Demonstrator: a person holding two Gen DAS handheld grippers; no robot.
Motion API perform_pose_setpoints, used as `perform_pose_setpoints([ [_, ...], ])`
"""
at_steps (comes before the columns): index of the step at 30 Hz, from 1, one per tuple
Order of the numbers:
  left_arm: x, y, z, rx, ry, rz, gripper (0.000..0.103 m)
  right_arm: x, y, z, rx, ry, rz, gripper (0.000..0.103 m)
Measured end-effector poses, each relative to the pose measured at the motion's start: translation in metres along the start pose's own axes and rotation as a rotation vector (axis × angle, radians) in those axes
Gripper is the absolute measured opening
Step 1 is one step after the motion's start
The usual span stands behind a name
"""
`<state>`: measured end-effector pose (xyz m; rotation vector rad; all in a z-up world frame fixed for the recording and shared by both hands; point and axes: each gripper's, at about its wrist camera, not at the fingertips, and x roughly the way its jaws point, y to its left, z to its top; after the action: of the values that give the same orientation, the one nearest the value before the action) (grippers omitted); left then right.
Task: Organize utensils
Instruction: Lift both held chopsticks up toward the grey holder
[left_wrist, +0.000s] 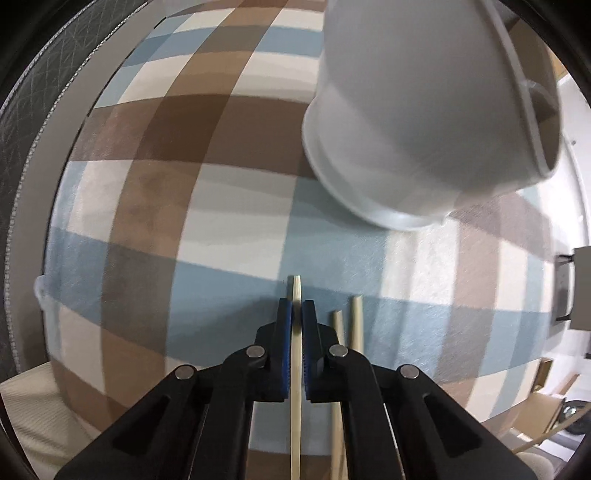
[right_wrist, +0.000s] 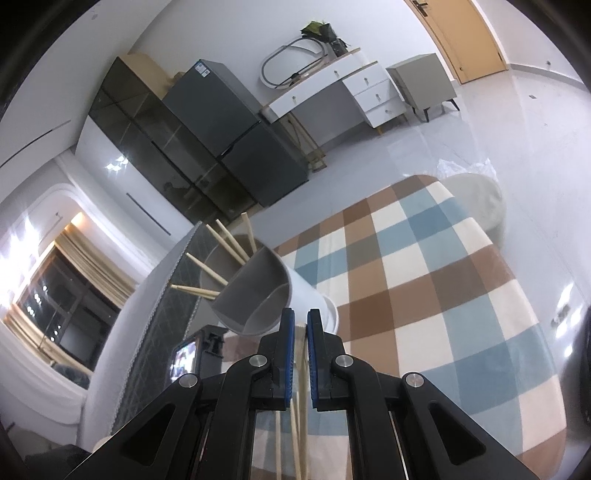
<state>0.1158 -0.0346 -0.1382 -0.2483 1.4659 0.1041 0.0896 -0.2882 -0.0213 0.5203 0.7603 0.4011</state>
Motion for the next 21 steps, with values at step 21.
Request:
perform_pose_setpoints([
  [21, -0.114, 0.004, -0.071, 0.263, -0.579, -0.237, 0.001, -0.012, 0.045, -0.031, -0.183, -0.066, -0.064, 0.006],
])
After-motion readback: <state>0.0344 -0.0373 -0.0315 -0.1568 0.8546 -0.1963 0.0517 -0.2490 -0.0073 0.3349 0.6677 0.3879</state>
